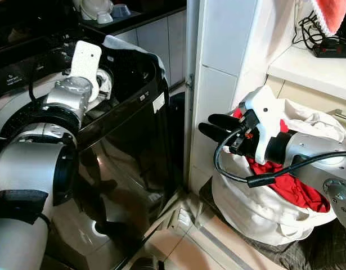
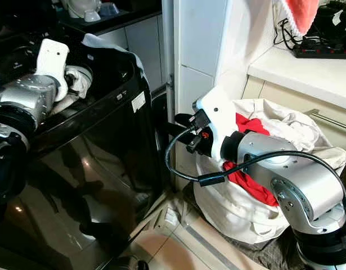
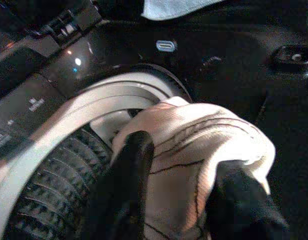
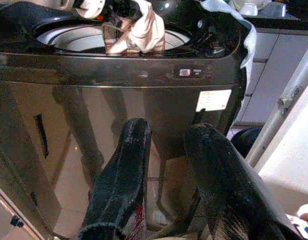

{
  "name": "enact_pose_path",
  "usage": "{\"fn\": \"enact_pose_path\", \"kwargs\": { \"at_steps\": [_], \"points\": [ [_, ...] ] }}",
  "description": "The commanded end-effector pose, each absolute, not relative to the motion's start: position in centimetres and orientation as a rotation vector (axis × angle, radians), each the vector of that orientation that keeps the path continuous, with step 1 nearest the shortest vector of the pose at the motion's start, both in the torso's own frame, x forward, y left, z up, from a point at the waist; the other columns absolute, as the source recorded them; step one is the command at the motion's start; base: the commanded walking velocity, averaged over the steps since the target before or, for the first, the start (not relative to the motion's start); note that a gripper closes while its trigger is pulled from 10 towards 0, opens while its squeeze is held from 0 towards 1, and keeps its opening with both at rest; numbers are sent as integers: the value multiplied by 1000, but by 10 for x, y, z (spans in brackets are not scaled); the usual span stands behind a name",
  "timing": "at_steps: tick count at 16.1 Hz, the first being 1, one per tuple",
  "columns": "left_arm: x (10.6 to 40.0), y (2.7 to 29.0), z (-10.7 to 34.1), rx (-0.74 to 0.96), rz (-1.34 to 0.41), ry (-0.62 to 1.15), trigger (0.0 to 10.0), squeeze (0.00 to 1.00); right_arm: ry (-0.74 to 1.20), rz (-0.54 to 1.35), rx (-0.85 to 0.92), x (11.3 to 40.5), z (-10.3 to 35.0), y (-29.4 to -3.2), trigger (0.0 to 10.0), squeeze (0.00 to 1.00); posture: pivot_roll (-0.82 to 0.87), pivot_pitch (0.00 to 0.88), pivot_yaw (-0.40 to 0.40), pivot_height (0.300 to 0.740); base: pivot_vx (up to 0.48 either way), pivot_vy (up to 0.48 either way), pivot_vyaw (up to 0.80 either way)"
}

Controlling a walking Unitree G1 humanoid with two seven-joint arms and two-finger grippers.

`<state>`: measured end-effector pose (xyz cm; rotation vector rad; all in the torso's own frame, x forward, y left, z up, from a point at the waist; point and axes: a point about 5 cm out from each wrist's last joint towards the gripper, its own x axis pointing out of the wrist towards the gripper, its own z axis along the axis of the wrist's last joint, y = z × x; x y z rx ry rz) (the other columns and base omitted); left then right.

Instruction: Clothes washing

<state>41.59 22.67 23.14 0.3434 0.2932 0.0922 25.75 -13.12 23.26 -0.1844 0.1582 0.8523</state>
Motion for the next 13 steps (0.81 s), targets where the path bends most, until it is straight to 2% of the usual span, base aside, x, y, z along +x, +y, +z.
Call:
{"fn": "enact_pose_path", "kwargs": {
  "at_steps": [1,2,4,5,9,10,11,12,13],
  "points": [
    [416,229,243,464,53,255,10000,1000,178,839,-191,257,231,-133,10000,0,5,0,102,740,0,0,0],
    [415,232,243,567,44,253,10000,0,188,821,-187,258,229,-135,10000,0,6,0,102,740,0,0,0],
    [410,241,243,669,46,267,10000,0,199,789,-180,262,229,-138,10000,0,9,0,100,740,0,0,0],
    [406,244,242,664,37,278,10000,0,203,764,-173,265,228,-140,10000,0,10,0,100,740,0,0,0],
    [386,253,230,490,-12,331,10000,0,218,696,-148,271,227,-145,10000,0,10,0,100,740,0,0,0],
    [379,259,227,421,-20,328,10000,129,221,684,-141,272,227,-146,10000,0,12,0,100,740,0,0,0],
    [373,259,226,314,-36,289,10000,1000,222,675,-128,273,227,-146,10000,0,14,0,96,740,0,0,0],
    [367,253,233,205,-89,157,10000,1000,218,670,-108,275,227,-146,10000,0,17,0,93,740,0,0,0],
    [362,258,236,193,-56,104,10000,1000,215,663,-94,277,228,-145,10000,0,21,0,89,740,0,0,0]
  ]
}}
